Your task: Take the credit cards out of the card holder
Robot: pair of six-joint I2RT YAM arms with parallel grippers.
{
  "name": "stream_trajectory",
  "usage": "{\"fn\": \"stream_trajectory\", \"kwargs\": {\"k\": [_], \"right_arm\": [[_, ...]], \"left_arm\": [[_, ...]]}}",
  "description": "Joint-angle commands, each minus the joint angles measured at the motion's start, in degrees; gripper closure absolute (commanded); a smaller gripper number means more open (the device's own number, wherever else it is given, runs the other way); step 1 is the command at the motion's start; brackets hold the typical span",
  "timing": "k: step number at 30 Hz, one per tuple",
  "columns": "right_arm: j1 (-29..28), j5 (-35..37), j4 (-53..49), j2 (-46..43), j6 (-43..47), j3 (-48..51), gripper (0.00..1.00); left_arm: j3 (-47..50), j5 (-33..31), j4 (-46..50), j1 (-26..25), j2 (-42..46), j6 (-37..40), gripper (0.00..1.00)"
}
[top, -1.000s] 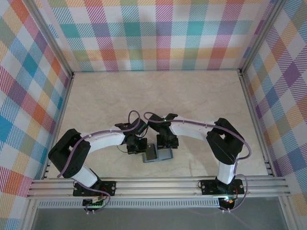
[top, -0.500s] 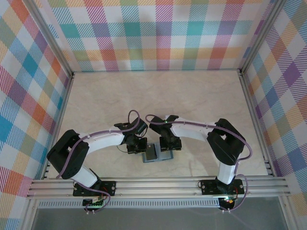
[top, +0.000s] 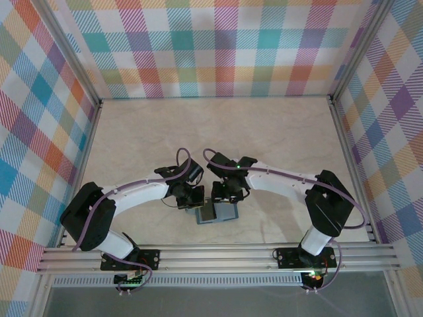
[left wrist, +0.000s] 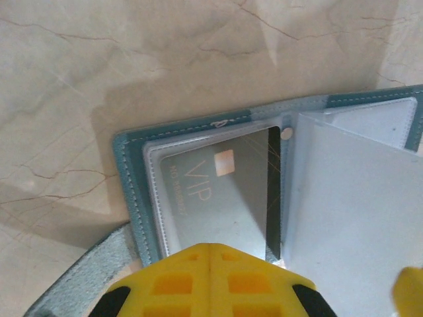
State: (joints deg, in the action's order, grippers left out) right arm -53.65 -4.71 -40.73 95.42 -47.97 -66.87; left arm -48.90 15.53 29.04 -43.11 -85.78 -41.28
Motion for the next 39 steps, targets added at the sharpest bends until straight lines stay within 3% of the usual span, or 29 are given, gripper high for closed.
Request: {"fn": "stream_trajectory", "kwargs": {"k": [1, 4, 8, 14, 28, 34, 39], "right_arm": [[0.19, -6.63, 6.82, 0.27, -1.95, 1.51, 0.65], [0.3, -6.31, 5.86, 1.78, -1.55, 0.96, 0.7], [0.54, -2.38, 2.52, 0.94, -0.33, 1.43, 0.87], [2.12, 3.01, -2.86, -1.23, 2.89, 2.43, 1.0], [4.08, 9.65, -4.21, 3.4, 9.37, 5.56, 1.0], [4.17, 7.36, -1.77, 3.68, 8.88, 7.7, 1.0], [4.68, 3.73, 2.49, 1.91, 6.81, 11.35, 1.0]], "left_arm": [[0.99, 2.69, -2.95, -0.72, -0.88, -1.69, 0.96], [1.13, 3.39, -4.25, -1.42, -1.7, -2.14, 0.96], [0.56, 3.65, -4.86, -2.39, -3.12, -2.44, 0.97], [0.3, 3.41, -4.31, -2.59, -5.01, -2.03, 0.97], [-0.75, -2.74, 3.03, -2.58, -8.46, 0.47, 0.97], [-4.33, -2.52, 4.63, -2.77, -7.42, 0.56, 0.96], [-7.46, 1.35, 1.81, -4.99, -7.13, -2.07, 0.93]]}}
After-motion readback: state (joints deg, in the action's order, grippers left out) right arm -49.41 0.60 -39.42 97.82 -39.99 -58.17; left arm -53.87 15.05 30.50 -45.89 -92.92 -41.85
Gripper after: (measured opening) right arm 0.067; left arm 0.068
